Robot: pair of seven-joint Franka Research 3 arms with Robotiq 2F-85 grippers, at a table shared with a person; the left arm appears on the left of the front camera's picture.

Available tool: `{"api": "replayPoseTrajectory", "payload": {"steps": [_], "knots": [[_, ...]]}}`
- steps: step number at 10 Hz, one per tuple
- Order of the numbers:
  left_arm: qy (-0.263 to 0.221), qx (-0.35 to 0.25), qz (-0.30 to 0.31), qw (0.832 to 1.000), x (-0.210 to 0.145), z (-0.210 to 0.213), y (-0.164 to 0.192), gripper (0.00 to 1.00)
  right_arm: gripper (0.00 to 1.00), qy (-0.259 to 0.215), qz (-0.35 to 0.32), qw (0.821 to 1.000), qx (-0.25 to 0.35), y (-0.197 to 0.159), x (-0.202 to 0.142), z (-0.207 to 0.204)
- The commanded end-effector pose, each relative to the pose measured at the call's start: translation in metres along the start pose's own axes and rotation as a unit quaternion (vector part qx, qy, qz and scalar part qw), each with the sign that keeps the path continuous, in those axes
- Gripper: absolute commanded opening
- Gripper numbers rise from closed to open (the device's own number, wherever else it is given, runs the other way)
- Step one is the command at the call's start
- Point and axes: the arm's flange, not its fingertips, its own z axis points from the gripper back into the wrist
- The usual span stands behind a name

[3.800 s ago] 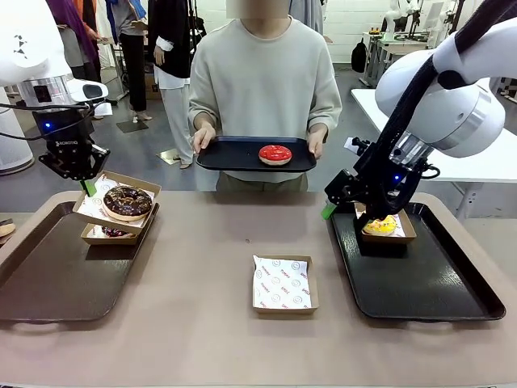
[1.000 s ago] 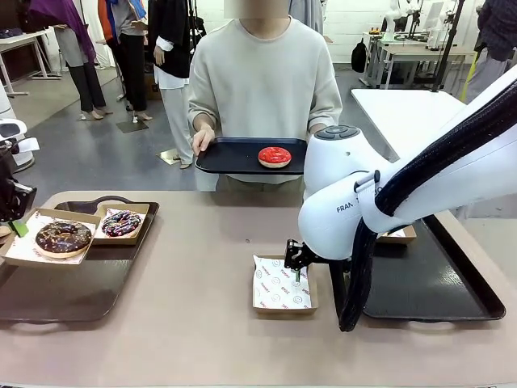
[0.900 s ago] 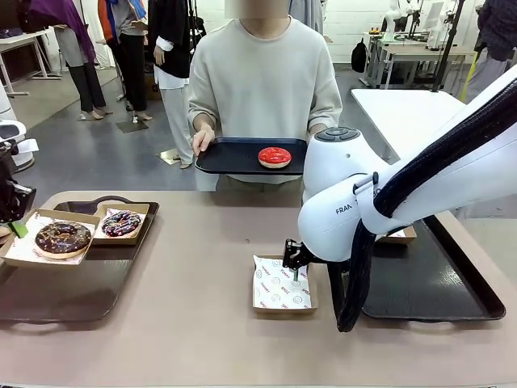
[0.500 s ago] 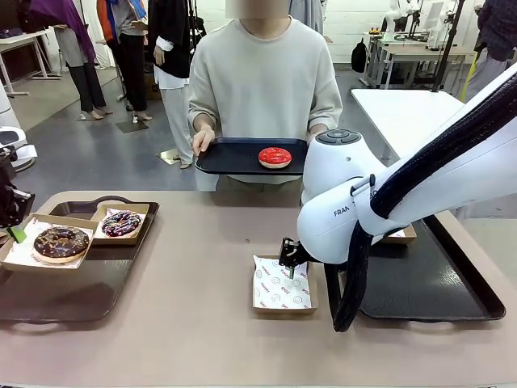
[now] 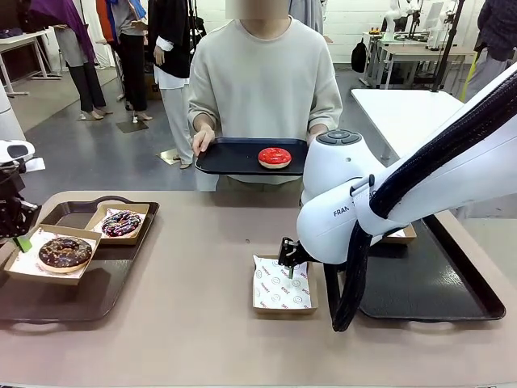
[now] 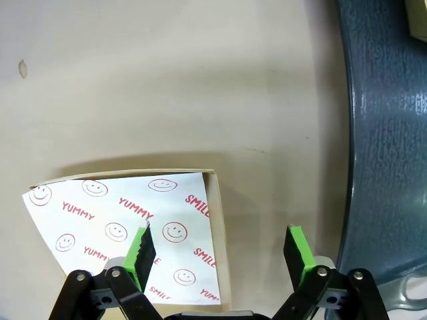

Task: Individually package the donuts and arrange them on the tray.
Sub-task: Place the picked Paper togo box on the Handle tray while simultaneously picking up another Paper togo box from the table with the other hand.

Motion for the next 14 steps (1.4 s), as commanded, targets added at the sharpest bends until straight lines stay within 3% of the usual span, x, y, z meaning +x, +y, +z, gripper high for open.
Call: {"api": "replayPoseTrajectory", "payload": {"steps": [1, 8, 9, 10, 11, 12, 13, 14], "knots": [[-0.005, 0.012, -0.019, 1.0, 0.004, -0.007, 0.004, 0.01, 1.0, 0.004, 0.001, 1.0, 0.022, -0.002, -0.003, -0.005], [-0.029, 0.073, -0.041, 0.996, 0.005, -0.031, -0.002, 0.01, 1.0, 0.002, 0.001, 1.0, 0.024, -0.003, -0.003, -0.006], [-0.03, 0.076, -0.041, 0.996, 0.005, -0.034, -0.002, 0.01, 0.9, 0.003, 0.003, 1.0, 0.026, -0.003, -0.003, -0.006], [-0.027, 0.079, -0.042, 0.996, 0.005, -0.037, -0.003, 0.16, 0.41, 0.003, 0.004, 1.0, 0.027, -0.003, -0.003, -0.006], [-0.024, 0.081, -0.043, 0.995, 0.004, -0.038, -0.003, 0.57, 0.31, 0.004, 0.005, 1.0, 0.027, -0.002, -0.003, -0.006], [-0.024, 0.081, -0.043, 0.996, 0.004, -0.037, -0.003, 0.72, 0.0, 0.003, 0.005, 1.0, 0.028, -0.002, -0.004, -0.006], [-0.025, 0.081, -0.043, 0.995, 0.004, -0.036, -0.002, 0.6, 0.0, 0.002, 0.005, 1.0, 0.028, -0.001, -0.004, -0.005], [-0.025, 0.081, -0.042, 0.996, 0.004, -0.035, -0.002, 1.0, 0.0, 0.002, 0.005, 1.0, 0.029, 0.0, -0.004, -0.005]]}}
